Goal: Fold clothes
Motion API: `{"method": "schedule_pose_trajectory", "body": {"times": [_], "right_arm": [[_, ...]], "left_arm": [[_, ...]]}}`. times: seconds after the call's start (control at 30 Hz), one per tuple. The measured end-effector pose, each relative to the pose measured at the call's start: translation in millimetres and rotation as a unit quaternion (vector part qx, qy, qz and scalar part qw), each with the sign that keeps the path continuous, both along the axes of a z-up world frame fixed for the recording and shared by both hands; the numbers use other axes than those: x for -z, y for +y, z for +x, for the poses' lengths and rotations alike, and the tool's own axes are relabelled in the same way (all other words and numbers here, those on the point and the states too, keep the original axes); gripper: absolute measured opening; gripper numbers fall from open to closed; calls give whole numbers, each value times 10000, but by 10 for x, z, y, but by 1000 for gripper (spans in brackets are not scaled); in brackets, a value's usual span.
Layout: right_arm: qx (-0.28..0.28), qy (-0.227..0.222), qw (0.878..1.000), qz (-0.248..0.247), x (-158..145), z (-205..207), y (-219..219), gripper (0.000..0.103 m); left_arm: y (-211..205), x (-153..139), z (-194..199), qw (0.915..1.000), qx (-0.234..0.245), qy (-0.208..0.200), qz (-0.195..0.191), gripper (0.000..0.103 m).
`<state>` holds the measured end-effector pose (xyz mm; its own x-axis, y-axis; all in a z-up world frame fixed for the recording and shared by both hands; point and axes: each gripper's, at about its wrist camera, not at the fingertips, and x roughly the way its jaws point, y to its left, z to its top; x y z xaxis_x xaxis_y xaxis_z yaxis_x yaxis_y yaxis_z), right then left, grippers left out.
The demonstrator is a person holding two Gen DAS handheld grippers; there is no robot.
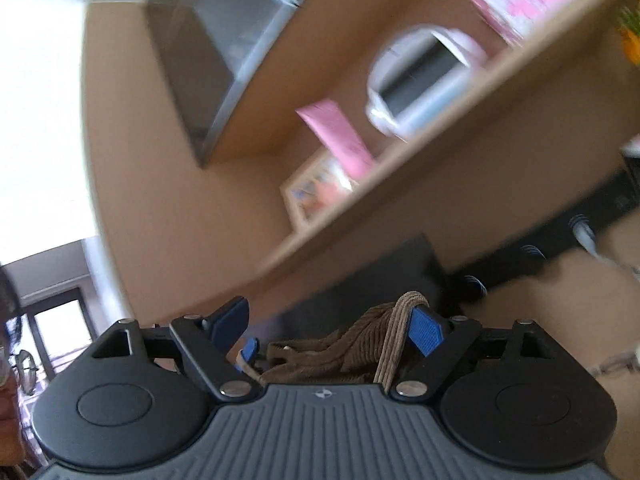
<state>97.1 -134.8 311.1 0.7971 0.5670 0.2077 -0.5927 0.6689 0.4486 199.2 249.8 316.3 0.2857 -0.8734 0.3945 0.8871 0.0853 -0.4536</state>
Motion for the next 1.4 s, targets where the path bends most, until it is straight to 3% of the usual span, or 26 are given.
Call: {"method": "schedule_pose_trajectory", "body": {"times": [0.17, 0.27, 0.33, 0.4, 0.5, 0.6, 0.67, 0.73, 0.77, 0.83, 0.9, 1.0, 1.1, 1.23, 1.33, 1.4], "right_arm": [[47, -776, 9965, -312, -298, -360, 91, 86], [13, -937, 9948, -397, -382, -379, 76, 86], [-37, -744, 9965, -392, -348, -208, 37, 86], [-123, -301, 9988, -353, -240, 111, -23, 87], [-198, 794, 9960, -351, 307, 725, -44, 87], [-269, 1896, 9809, -347, 872, 1345, -63, 87], [-314, 2619, 9640, -342, 1248, 1759, -75, 99], [-357, 3328, 9417, -336, 1624, 2172, -88, 99], [-378, 3675, 9287, -332, 1813, 2379, -94, 99], [-419, 4355, 8987, -322, 2189, 2793, -107, 99], [-278, 4626, 8850, -454, 2450, 2729, -150, 99], [136, 4620, 8826, -861, 2646, 2452, -229, 99], [716, 4357, 8747, -1997, 2808, 2079, -55, 99], [714, 3739, 8602, -3394, 3154, 1637, 421, 89], [619, 3364, 8559, -3878, 3196, 1501, 708, 89], [582, 3215, 8602, -3915, 3162, 1461, 785, 89]], "left_arm": [[14, -339, -563, 9914, -893, -708, 648, 103], [-18, -352, -634, 9856, -1180, -787, 921, 103], [-33, -298, -538, 9858, -1200, -608, 1003, 103], [-84, -149, -295, 9862, -1222, -181, 1102, 103], [-197, 159, 177, 9794, -1393, 618, 1324, 103], [-337, 655, 747, 9585, -1861, 1403, 1645, 103], [-517, 1072, 1182, 9371, -2061, 1862, 2113, 103], [-655, 1514, 1480, 9139, -1982, 2507, 2503, 103], [-698, 1773, 1561, 9023, -1764, 2942, 2612, 103], [-701, 2093, 1541, 8867, -1568, 3333, 2794, 103], [-682, 2342, 1476, 8729, -1488, 3571, 2974, 103], [-559, 2642, 1302, 8570, -1345, 3884, 3108, 103], [-450, 2830, 1077, 8462, -1178, 4152, 3127, 103], [-386, 3110, 965, 8283, -1220, 4629, 2910, 103], [-191, 3100, 930, 8156, -1825, 4665, 2895, 103], [16, 2935, 813, 8093, -2570, 4387, 2940, 103]]}}
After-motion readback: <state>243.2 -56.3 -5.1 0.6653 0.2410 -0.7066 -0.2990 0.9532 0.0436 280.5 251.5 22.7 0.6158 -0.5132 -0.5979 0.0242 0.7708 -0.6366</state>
